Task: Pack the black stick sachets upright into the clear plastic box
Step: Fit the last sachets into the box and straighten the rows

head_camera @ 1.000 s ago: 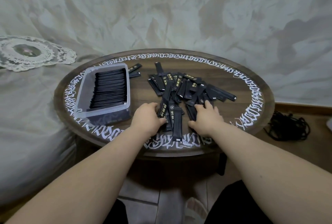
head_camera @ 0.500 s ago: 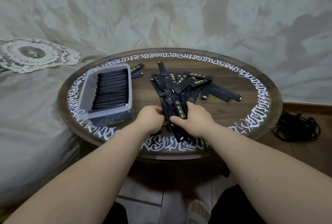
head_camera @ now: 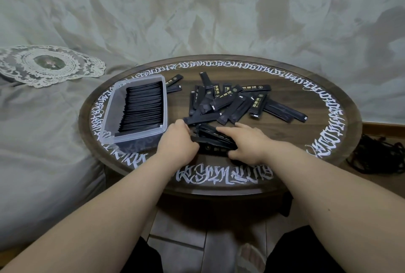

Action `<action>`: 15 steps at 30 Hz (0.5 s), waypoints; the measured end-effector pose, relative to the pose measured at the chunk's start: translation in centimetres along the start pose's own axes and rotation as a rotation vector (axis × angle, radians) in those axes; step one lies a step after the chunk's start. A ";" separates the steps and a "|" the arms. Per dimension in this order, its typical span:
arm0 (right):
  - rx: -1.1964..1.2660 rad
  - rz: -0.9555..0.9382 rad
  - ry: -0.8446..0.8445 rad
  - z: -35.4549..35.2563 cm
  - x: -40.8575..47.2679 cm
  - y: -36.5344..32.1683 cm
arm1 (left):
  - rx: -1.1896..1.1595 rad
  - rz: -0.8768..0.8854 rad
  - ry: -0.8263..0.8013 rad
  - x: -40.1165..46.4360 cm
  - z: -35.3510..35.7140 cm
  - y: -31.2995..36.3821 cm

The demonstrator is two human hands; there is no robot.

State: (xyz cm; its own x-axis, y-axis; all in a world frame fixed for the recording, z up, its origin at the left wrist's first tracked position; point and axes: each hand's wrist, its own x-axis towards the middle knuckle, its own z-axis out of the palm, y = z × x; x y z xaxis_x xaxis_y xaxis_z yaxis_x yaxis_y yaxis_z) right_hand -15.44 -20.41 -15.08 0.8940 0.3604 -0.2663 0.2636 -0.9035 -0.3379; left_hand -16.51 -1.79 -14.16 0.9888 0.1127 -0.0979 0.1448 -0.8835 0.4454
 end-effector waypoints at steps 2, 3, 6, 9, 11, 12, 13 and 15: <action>-0.050 -0.028 -0.017 -0.5 -0.3 0.3 | -0.030 0.046 -0.031 -0.3 0.3 -0.3; -0.082 -0.032 -0.005 -0.8 -0.5 0.4 | -0.039 0.086 -0.073 -0.4 0.6 -0.4; -0.110 0.023 0.059 -1.3 -1.3 0.9 | -0.079 0.184 -0.197 -0.6 1.0 -1.1; 0.043 0.126 0.097 -1.2 -2.6 2.1 | -0.077 0.247 -0.244 -0.7 1.1 -1.5; 0.106 0.148 0.081 -0.7 -3.0 2.4 | -0.097 0.271 -0.239 -0.8 1.2 -1.6; 0.107 0.140 0.077 -0.4 -3.0 2.3 | -0.110 0.281 -0.235 -0.8 1.3 -1.5; 0.110 0.125 0.080 -0.1 -2.8 2.1 | -0.124 0.291 -0.231 -0.8 1.5 -1.4; 0.126 0.078 0.090 0.4 -2.0 1.2 | -0.139 0.317 -0.232 -0.8 1.9 -1.1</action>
State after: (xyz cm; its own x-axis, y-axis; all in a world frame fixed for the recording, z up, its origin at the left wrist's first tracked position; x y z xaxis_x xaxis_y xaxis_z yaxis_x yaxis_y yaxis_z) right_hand -17.03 -22.08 -15.30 0.9404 0.2626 -0.2160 0.1493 -0.8896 -0.4316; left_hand -17.57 -1.76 -16.22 0.9531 -0.2745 -0.1277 -0.1460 -0.7864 0.6002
